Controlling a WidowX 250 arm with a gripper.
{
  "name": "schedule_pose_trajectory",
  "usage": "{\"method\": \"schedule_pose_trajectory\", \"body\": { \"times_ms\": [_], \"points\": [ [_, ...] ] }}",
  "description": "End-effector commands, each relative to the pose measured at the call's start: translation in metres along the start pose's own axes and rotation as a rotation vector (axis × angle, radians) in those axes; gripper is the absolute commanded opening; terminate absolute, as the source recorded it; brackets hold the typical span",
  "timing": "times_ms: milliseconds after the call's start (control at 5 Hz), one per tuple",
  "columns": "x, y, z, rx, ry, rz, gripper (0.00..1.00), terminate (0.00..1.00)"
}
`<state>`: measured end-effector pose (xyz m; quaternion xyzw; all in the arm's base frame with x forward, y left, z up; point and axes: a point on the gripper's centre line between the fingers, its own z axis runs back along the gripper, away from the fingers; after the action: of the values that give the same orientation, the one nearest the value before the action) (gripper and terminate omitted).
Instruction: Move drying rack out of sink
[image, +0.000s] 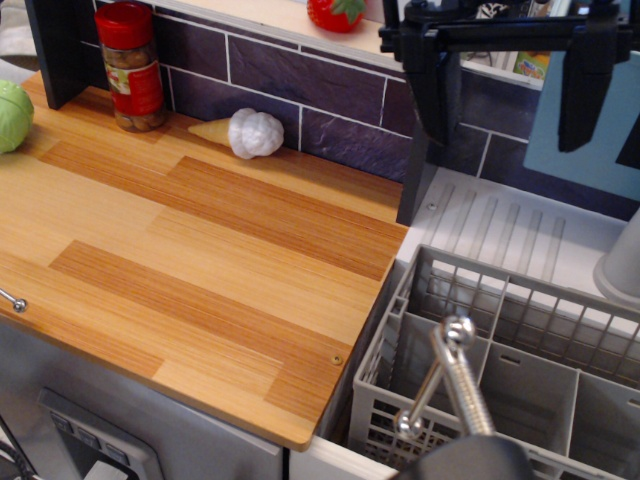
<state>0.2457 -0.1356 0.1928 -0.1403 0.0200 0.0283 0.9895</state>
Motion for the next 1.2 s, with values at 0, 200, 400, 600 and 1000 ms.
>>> {"method": "schedule_pose_trajectory", "body": {
  "times_ms": [0, 200, 400, 600, 1000],
  "points": [
    [0.0, 0.0, 0.0, 0.0, 0.0, 0.0, 1.0, 0.0],
    [0.0, 0.007, -0.029, 0.027, -0.038, 0.009, 1.0, 0.0],
    [0.003, 0.014, -0.06, 0.034, -0.028, 0.03, 1.0, 0.0],
    [0.003, 0.017, -0.097, 0.085, -0.051, 0.028, 1.0, 0.0],
    [0.003, 0.013, -0.149, 0.099, -0.061, 0.039, 1.0, 0.0]
  ]
}}
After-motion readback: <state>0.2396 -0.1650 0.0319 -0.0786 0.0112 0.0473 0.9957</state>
